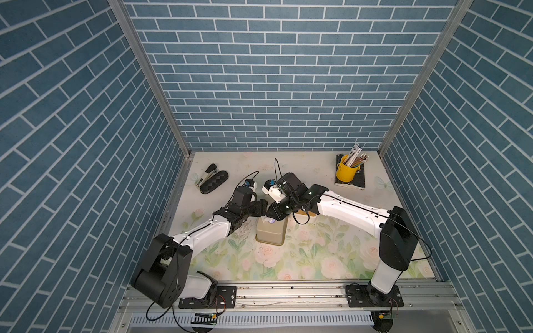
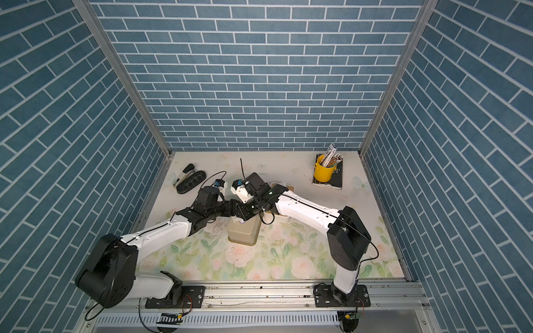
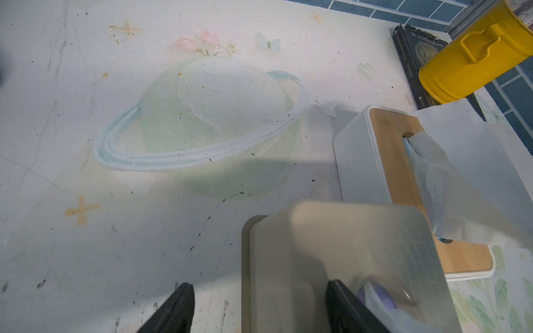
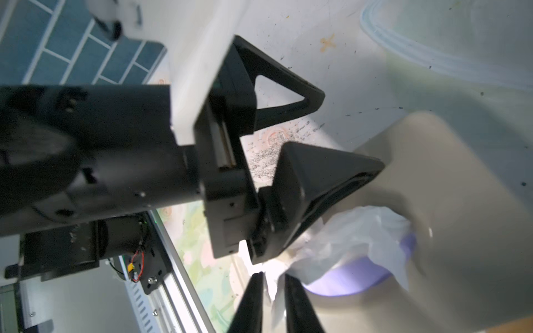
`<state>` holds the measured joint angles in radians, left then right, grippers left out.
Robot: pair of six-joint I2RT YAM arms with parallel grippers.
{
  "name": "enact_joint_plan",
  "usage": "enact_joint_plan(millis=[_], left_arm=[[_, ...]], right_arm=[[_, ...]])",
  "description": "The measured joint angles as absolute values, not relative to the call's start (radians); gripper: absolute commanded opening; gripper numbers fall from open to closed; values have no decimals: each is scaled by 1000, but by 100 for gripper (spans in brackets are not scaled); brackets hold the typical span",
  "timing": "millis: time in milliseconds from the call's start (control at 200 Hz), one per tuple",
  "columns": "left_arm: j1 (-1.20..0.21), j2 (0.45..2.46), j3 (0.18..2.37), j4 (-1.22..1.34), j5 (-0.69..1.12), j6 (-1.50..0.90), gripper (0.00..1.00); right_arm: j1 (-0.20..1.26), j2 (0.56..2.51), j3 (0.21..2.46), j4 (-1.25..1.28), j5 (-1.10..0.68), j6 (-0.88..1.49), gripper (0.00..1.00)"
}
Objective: Put the tissue paper into the tissue box
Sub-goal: Pull the paper towel from the tissue box.
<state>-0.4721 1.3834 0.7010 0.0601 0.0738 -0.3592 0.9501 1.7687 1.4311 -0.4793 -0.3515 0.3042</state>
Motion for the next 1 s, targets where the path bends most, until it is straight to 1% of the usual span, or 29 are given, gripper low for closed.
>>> enact_joint_plan(millis=[115, 225, 380, 445, 560, 685, 880, 1000], left_arm=[[-473, 1387, 733, 11, 55, -344, 77], [-473, 1388, 798, -89, 19, -313, 77], [-472, 1388, 963, -218, -4, -250, 78], [-474, 1388, 1026, -252, 1, -224, 80], [-493, 1390, 1117, -320, 13, -181, 81], [-570, 1441, 1217, -405, 13, -123, 82], [-728, 1601, 1331, -555, -38, -24, 82], [-775, 1682, 1368, -647, -82, 21, 80]], right_arm=[[954, 1748, 1410, -475, -339, 310, 41], [931, 1655, 1349, -463, -313, 315, 47], [828, 1446, 1257, -427, -269, 318, 48], [778, 1373, 1225, -405, -260, 318, 49], [715, 1309, 1174, -379, -251, 318, 49], [688, 1303, 1107, -366, -258, 317, 48], [651, 1298, 1039, -363, -281, 316, 48], [626, 1275, 1016, -356, -296, 315, 48]])
